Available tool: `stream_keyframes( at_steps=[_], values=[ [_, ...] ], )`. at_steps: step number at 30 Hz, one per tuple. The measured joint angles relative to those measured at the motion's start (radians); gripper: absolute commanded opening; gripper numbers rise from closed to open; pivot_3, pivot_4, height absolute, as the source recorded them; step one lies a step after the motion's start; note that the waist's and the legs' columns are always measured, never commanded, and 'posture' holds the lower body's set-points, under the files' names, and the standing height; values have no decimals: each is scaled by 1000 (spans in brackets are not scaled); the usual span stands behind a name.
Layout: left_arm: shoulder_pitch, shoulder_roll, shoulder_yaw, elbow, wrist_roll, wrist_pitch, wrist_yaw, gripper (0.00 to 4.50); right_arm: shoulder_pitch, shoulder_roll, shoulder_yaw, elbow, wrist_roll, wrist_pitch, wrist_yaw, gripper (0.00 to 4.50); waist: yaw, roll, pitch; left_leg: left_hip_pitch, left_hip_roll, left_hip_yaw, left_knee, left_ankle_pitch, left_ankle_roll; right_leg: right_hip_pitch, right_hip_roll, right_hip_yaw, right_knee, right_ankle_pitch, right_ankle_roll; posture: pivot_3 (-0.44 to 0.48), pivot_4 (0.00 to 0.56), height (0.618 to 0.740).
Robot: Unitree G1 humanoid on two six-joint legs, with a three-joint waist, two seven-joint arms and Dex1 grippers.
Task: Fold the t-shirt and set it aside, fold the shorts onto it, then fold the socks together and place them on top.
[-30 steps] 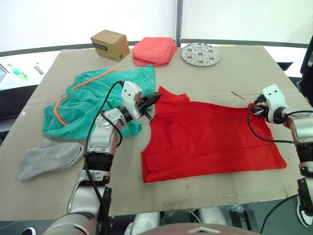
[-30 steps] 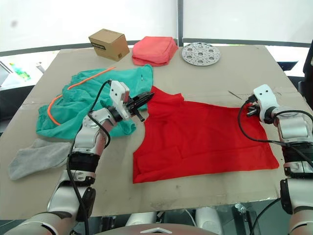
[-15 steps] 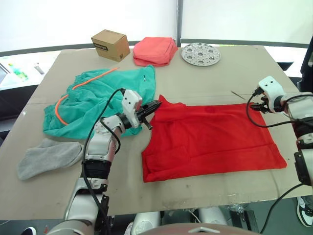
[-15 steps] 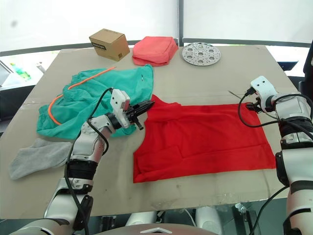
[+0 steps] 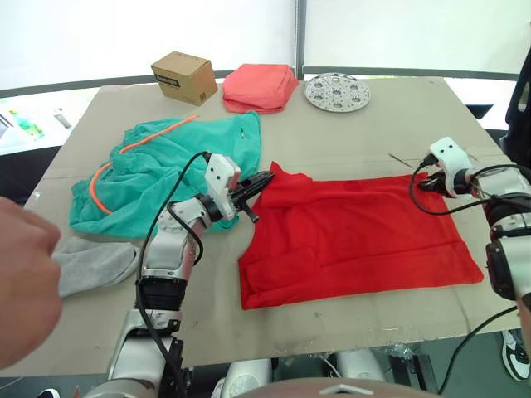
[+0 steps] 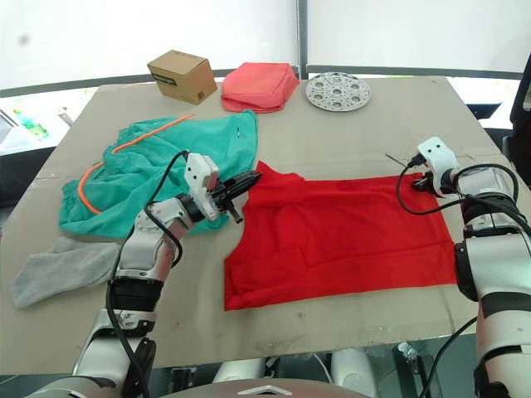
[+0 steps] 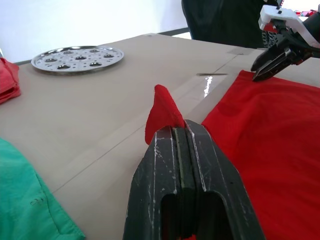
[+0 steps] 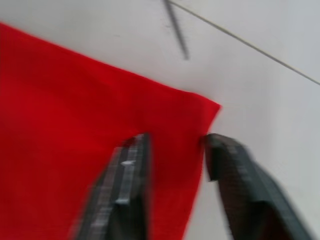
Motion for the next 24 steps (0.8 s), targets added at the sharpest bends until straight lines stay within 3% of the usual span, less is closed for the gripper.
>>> stream_keyframes(
  at_steps=[1, 5, 8, 12, 17, 19, 20, 21, 22, 24],
  values=[
    [2, 0, -1, -4, 0, 0, 1, 0, 7, 0, 0, -1, -1, -14, 0, 104, 0, 0, 0, 0, 0, 0, 0, 0, 0, 0, 0, 0, 0, 0, 0, 0, 150, 740],
    [14, -1, -1, -4, 0, 10, 6, 0, 49, -13, -4, -38, -4, -78, -2, 46, 3, 0, 0, 0, 0, 0, 0, 0, 0, 0, 0, 0, 0, 0, 0, 0, 150, 740],
    [21, -1, -3, -9, 0, 14, 8, 0, 162, -59, 1, -191, -19, -158, 4, 46, 6, 0, 0, -1, 0, -1, 0, 0, 0, 0, -1, -1, 0, 0, 1, 0, 150, 740],
    [30, -1, -8, -35, 2, 11, 8, 0, 457, -151, -6, -661, -31, -132, 30, 46, 10, 1, 0, -2, 1, -3, 0, 0, 0, -1, 0, -3, 0, 0, 1, 0, 150, 740],
    [36, -1, -19, -37, 16, -5, 9, 0, 742, -169, -33, -1195, -14, 104, 57, 46, 2, 2, -1, 0, 1, -2, 0, 0, 0, 0, 0, -1, 1, 0, 1, 0, 150, 740],
    [39, 1, -21, -39, 19, -6, 10, 0, 809, -170, -50, -1361, 27, 253, 85, 1095, 5, 2, -1, 0, 1, -2, 3, 0, 0, 0, 0, -1, 0, 0, 1, 0, 150, 740],
    [39, 1, -21, -39, 20, -6, 10, 0, 820, -170, -56, -1406, 47, 296, 98, 1095, 6, 2, -1, 0, 1, -2, 4, 0, 0, 1, 0, -1, 0, 0, 1, 0, 150, 740],
    [38, 0, -23, -39, 20, -6, 10, 0, 836, -173, -71, -1447, 66, 343, 110, 1769, 7, 2, -1, -1, 0, -2, 4, 0, 0, 1, 0, -1, 0, 0, 1, 0, 150, 740],
    [39, 1, -25, -40, 20, -6, 9, 0, 853, -189, -80, -1487, 83, 380, 122, 2047, 10, 2, -1, -1, 0, -2, 4, 0, 0, 1, -1, -1, 0, 0, 1, 0, 150, 740],
    [39, 2, -25, -40, 20, -6, 10, 0, 873, -238, -96, -1536, 98, 442, 137, 3071, 16, 1, -1, -2, 0, -3, 4, 0, 0, 0, -1, -2, -1, 0, 1, 0, 150, 740]
  ],
)
